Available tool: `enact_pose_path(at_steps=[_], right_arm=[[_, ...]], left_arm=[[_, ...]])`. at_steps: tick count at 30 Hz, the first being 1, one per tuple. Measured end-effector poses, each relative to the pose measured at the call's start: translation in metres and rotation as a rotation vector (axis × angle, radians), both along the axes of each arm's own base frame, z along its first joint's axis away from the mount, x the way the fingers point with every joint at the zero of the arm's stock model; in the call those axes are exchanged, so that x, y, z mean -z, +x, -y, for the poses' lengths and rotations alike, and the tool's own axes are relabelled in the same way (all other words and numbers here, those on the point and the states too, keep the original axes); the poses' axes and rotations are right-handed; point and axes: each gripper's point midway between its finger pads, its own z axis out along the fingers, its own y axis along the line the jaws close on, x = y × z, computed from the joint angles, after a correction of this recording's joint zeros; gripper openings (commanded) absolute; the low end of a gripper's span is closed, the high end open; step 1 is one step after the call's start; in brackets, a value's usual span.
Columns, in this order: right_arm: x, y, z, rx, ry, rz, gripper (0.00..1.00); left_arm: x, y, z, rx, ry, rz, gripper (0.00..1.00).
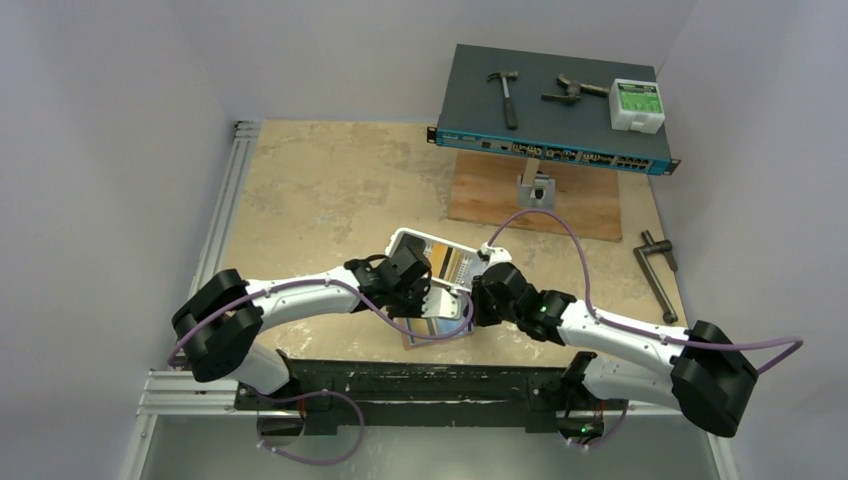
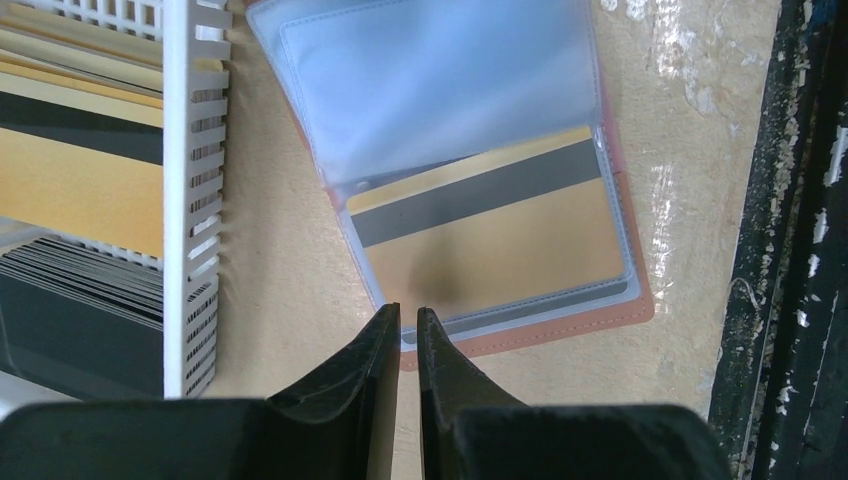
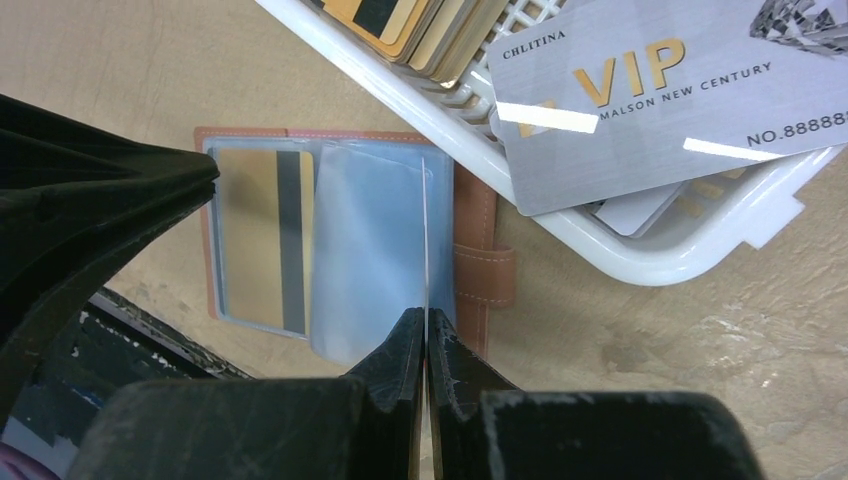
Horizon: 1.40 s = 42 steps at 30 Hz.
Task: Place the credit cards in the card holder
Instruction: Insert the credit card into the card holder.
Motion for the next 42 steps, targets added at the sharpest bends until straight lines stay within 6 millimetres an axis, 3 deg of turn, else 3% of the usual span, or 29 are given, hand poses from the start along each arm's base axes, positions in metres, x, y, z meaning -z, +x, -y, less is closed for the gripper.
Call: enact_pose_path(at_steps=[14, 26, 35, 42], right_arm=[[0.006, -0.006, -0.012, 0.028, 0.131, -0.031, 0.00], [0.000, -0.016, -0.024, 0.024, 0.249, -0.073, 0.00], [-0.020, -0.014, -0.029, 0.042, 0.348, -0.039, 0.00], [-0.016, -0.015, -0.033, 0.030, 0.356, -0.058, 0.00]], left_arm=[[0.015, -0.004, -0.018, 0.056, 0.065, 0.038, 0.10], [0.017, -0.002, -0.020, 0.077, 0.081, 0.069, 0.08], [0.017, -0.002, -0.020, 0.089, 0.080, 0.081, 0.06], [0.017, -0.002, -0.020, 0.089, 0.080, 0.083, 0.06]])
